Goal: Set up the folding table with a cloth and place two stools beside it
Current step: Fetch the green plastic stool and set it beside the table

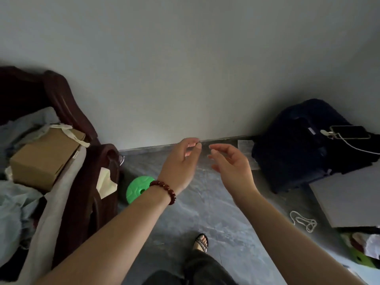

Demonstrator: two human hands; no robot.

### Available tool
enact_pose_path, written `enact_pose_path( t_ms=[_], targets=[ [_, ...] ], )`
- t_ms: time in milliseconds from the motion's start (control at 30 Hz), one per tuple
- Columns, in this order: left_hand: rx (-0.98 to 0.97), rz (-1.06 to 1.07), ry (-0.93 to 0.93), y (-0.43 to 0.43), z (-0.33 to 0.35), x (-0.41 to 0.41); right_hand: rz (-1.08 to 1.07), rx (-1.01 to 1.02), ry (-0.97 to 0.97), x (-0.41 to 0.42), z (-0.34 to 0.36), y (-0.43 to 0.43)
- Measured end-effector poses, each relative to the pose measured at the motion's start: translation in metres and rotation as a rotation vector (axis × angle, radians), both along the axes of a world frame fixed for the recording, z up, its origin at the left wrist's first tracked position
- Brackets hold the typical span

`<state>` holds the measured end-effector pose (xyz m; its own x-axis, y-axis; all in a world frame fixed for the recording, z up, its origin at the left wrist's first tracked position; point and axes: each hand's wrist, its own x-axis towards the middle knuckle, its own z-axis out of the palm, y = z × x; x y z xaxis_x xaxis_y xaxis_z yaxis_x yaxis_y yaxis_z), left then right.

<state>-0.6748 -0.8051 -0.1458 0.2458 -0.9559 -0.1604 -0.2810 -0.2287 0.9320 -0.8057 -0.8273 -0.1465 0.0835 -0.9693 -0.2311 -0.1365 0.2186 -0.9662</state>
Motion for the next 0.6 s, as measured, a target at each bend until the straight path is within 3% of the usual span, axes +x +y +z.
enact_pose_path(
  t_ms=[300, 600],
  targets=[
    [0.023, 0.059, -0.043, -0.03, -0.012, 0.082, 0.128, 0.048, 0.028, 0.081, -0.009, -0.044],
    [0.061, -0.257, -0.265, -0.053, -0.031, 0.184, 0.145, 0.035, 0.138, 0.162, -0.048, -0.064]
  ],
)
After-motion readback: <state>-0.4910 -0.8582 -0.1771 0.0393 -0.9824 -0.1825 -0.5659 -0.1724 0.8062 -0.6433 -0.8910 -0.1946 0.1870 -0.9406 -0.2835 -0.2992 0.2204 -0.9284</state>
